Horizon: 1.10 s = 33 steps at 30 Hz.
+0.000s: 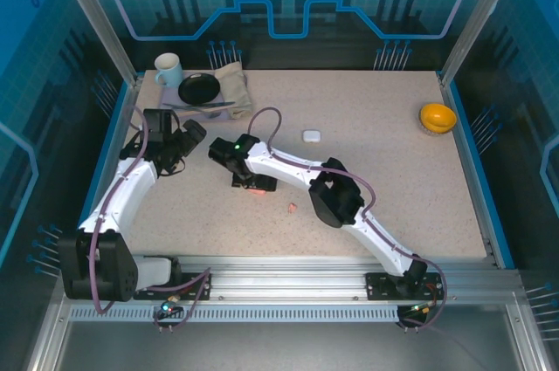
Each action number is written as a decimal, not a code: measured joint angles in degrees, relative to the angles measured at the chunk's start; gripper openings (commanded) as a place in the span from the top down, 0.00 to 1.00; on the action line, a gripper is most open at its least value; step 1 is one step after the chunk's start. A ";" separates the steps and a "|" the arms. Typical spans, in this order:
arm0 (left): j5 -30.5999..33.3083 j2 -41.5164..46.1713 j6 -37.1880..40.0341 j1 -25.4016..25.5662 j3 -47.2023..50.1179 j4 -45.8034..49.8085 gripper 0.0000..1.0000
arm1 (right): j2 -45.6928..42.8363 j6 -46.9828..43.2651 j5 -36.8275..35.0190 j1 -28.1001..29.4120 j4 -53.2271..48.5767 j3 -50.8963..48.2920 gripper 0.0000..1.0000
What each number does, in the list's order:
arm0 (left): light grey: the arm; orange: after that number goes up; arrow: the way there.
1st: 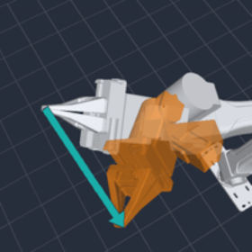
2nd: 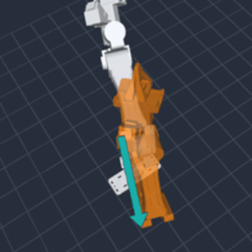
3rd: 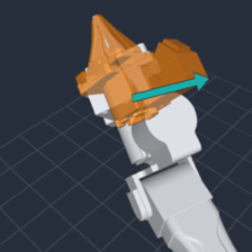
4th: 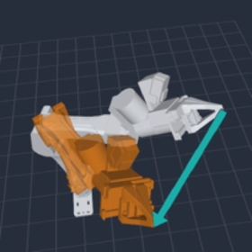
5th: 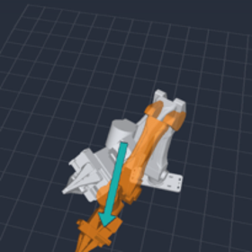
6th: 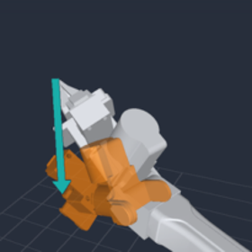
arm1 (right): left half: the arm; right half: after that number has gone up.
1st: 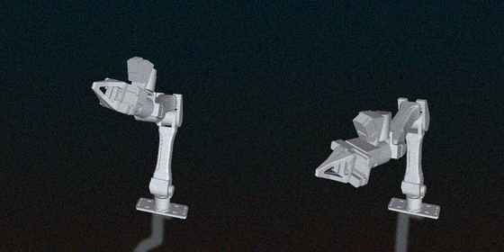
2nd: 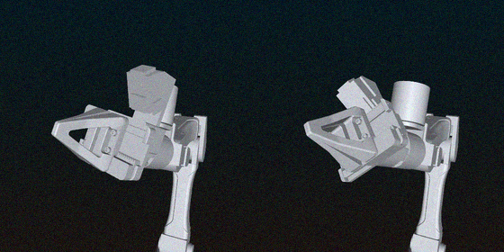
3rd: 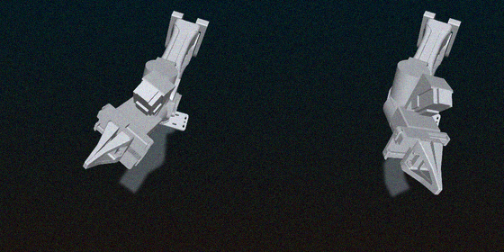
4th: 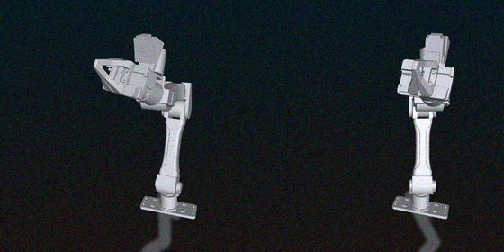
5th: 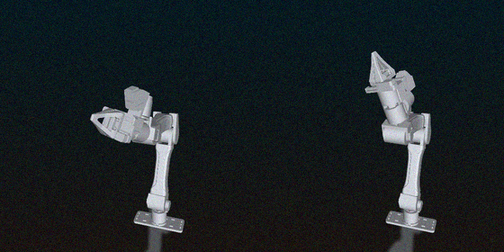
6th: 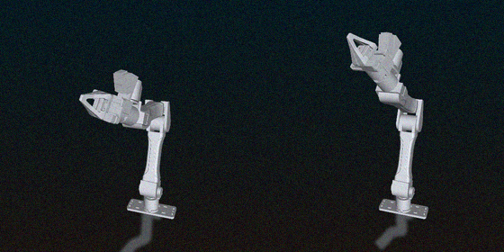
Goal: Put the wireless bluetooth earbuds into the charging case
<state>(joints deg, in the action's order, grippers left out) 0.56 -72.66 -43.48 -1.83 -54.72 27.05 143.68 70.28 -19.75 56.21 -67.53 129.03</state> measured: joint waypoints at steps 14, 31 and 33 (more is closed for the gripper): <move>-1.11 0.37 0.09 -0.33 0.55 -0.76 0.01 | 0.46 0.46 2.03 -0.76 1.77 -0.33 0.25; -1.95 0.39 0.07 -0.39 0.90 -1.90 0.01 | -2.23 2.23 4.15 -1.53 5.49 -5.14 0.47; -1.95 0.39 0.07 -0.39 0.90 -1.92 0.01 | -2.67 1.99 4.13 -1.53 6.16 -6.03 0.52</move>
<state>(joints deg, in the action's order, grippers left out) -1.39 -72.27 -43.42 -2.22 -53.82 25.12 141.01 72.27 -15.62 54.68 -61.36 123.00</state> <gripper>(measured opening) 0.989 0.605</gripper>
